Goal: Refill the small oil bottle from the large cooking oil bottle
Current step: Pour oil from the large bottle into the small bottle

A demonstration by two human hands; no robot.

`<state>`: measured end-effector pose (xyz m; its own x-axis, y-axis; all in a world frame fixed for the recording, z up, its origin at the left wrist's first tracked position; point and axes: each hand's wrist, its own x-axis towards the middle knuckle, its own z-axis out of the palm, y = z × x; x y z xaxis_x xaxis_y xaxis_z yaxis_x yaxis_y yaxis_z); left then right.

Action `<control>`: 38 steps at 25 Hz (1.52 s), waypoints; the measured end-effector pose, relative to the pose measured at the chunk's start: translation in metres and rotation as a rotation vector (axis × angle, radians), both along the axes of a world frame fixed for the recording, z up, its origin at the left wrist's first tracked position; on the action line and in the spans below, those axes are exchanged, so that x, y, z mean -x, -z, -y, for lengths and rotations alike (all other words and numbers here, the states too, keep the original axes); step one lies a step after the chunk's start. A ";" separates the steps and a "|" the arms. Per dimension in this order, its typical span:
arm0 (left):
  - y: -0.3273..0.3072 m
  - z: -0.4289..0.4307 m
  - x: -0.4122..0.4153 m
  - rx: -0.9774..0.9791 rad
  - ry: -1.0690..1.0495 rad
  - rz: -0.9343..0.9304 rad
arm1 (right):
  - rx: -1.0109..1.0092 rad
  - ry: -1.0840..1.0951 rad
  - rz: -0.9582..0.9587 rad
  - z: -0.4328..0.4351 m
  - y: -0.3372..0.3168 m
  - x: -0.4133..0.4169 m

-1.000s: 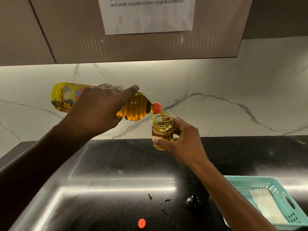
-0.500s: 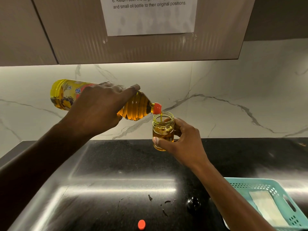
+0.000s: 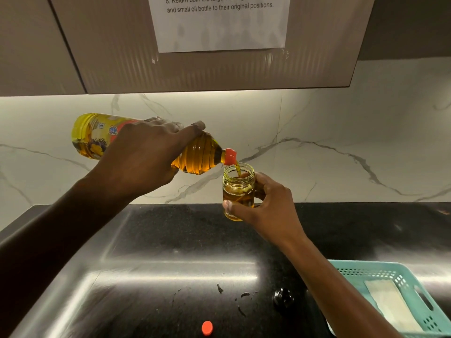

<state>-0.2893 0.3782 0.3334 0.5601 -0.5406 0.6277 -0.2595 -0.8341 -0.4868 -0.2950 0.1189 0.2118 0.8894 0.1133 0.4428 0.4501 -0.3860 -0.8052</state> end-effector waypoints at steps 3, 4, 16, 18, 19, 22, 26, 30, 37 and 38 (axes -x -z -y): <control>0.000 0.000 0.001 -0.002 -0.004 0.004 | -0.002 -0.006 -0.001 0.000 0.000 0.000; 0.000 -0.001 0.001 -0.001 -0.001 0.003 | -0.001 -0.007 -0.003 0.000 0.000 0.000; -0.001 -0.002 -0.001 0.019 0.009 -0.004 | 0.012 -0.002 0.007 -0.002 0.000 0.000; -0.001 -0.002 0.000 0.016 0.008 -0.002 | 0.013 -0.004 0.009 -0.001 0.000 0.000; -0.001 -0.002 0.000 0.013 0.008 -0.004 | 0.012 -0.005 0.010 -0.001 0.000 0.000; -0.002 -0.002 0.000 0.010 0.005 -0.012 | 0.008 -0.006 0.009 -0.002 -0.001 0.000; -0.003 -0.003 -0.001 0.012 0.013 -0.002 | 0.003 -0.012 0.008 -0.003 -0.002 0.002; -0.004 -0.004 -0.001 0.017 0.007 -0.006 | 0.000 -0.023 0.013 -0.002 -0.003 0.003; -0.007 -0.004 0.000 -0.005 -0.009 0.008 | 0.009 -0.027 0.025 -0.002 -0.003 0.001; -0.007 -0.003 0.000 -0.005 -0.011 0.005 | 0.010 -0.029 0.028 -0.001 -0.003 0.001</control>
<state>-0.2896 0.3813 0.3403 0.5629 -0.5372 0.6282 -0.2474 -0.8346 -0.4921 -0.2958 0.1204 0.2144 0.8730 0.1434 0.4661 0.4834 -0.3806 -0.7883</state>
